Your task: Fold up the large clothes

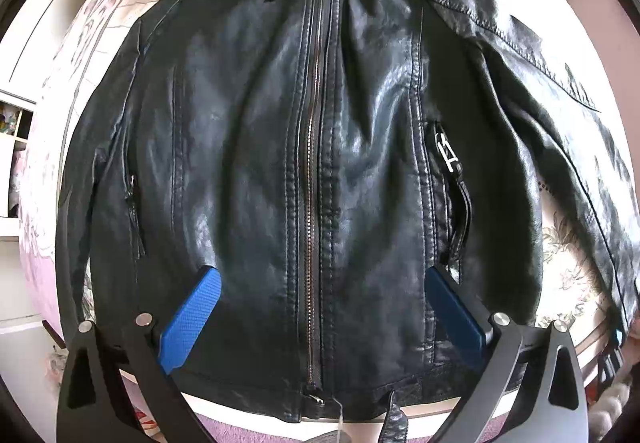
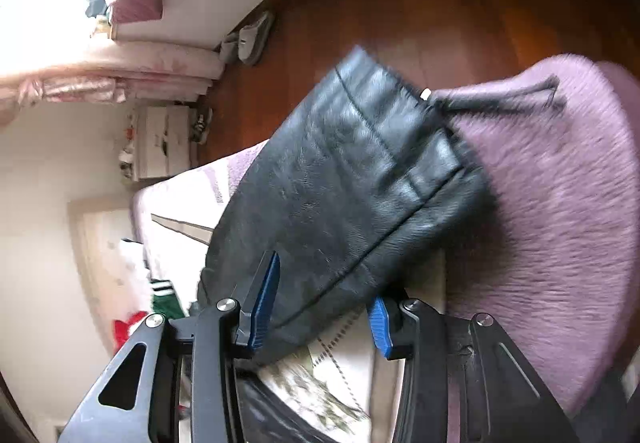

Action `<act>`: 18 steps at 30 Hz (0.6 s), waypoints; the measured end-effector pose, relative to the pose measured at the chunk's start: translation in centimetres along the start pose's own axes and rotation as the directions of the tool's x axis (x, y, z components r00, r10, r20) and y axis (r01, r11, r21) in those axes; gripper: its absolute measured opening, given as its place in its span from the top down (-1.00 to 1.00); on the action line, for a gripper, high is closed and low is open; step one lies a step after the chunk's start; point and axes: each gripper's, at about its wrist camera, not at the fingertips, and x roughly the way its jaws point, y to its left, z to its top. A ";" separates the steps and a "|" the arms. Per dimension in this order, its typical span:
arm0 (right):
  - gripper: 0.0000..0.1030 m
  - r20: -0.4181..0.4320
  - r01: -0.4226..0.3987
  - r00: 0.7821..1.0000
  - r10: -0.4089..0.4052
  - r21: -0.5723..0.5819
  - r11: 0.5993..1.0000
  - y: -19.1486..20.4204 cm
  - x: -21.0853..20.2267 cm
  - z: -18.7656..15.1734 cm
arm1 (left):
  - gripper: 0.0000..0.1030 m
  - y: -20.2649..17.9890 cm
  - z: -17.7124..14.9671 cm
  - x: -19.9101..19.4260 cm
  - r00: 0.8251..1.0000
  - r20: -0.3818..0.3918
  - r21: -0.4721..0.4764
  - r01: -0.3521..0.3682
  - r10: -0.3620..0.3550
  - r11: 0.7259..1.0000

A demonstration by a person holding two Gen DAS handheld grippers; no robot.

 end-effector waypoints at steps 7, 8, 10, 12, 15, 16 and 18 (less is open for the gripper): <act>0.89 0.030 -0.040 0.999 0.041 -0.040 0.998 2.5 1.7 0.1 | -1.00 1.1 -0.1 1.2 1.000 0.006 -0.003 -0.014 0.014 1.000; 0.89 0.047 -0.027 0.998 0.029 -0.041 0.999 3.0 1.9 0.0 | -1.00 1.3 -0.1 1.3 1.000 0.009 -0.004 -0.015 0.015 1.000; 0.90 0.084 0.008 0.996 0.001 -0.096 0.995 4.7 1.4 -0.4 | -1.00 2.0 0.4 1.5 0.999 0.022 -0.006 -0.026 0.026 1.000; 0.90 0.107 0.024 0.994 -0.007 -0.155 0.988 6.7 0.3 -0.8 | -1.00 2.8 1.0 1.7 0.999 0.031 -0.018 -0.040 0.040 0.999; 0.90 0.136 0.035 0.991 0.000 -0.251 0.967 10.3 -2.0 -1.9 | -1.00 5.1 2.3 2.3 0.997 0.036 -0.056 -0.062 0.064 0.996; 0.90 0.138 0.030 0.990 0.010 -0.286 0.958 11.8 -2.6 -2.6 | -1.00 5.8 3.4 2.6 0.998 0.031 -0.073 -0.061 0.063 0.995; 0.90 0.141 0.032 0.990 0.021 -0.367 0.930 15.5 -3.3 -4.2 | -1.00 7.5 5.5 3.3 0.998 0.019 -0.119 -0.065 0.068 0.991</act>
